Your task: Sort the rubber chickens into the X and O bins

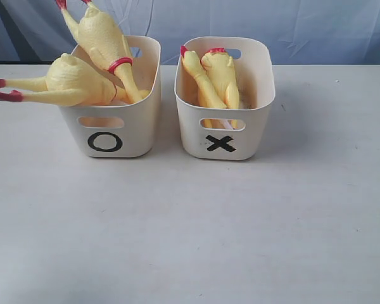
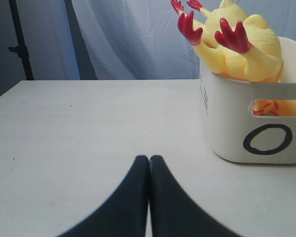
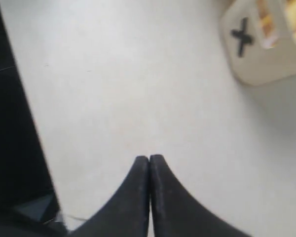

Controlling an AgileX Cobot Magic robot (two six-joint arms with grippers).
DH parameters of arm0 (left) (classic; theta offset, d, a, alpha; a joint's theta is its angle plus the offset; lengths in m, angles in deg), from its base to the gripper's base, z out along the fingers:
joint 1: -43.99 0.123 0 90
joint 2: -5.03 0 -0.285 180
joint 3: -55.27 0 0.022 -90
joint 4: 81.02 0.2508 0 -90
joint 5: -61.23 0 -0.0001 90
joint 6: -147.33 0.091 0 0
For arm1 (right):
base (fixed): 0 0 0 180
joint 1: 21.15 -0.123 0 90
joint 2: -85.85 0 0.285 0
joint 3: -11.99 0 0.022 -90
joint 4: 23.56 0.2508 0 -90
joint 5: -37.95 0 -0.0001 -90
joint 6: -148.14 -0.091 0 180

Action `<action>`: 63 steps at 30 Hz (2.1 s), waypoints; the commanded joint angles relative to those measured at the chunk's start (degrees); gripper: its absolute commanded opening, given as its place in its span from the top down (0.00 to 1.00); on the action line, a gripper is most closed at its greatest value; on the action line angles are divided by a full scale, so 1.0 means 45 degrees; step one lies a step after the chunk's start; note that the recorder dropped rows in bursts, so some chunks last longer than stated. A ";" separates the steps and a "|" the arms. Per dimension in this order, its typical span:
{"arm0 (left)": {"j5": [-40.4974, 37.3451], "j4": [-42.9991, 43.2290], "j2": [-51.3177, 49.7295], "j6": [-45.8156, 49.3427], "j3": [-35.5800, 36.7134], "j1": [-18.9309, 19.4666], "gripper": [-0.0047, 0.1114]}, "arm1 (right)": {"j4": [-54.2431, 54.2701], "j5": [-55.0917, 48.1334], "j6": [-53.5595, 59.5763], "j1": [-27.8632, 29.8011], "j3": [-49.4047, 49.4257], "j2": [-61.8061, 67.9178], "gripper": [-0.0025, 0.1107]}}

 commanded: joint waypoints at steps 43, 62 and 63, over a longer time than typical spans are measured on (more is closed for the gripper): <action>0.0190 0.0072 0.0067 -0.0056 -0.0031 -0.0046 0.96 | 0.1502 1.2429 -0.4055 1.1860 1.1218 -0.7790 0.93; 0.0190 0.0072 0.0067 -0.0056 -0.0031 -0.0046 0.96 | -0.0163 1.1612 -0.5792 1.1069 1.1218 -0.8297 0.93; 0.0190 0.0072 0.0067 -0.0056 -0.0031 -0.0046 0.96 | -0.0163 1.1612 -0.5792 1.1069 1.1218 -0.8297 0.93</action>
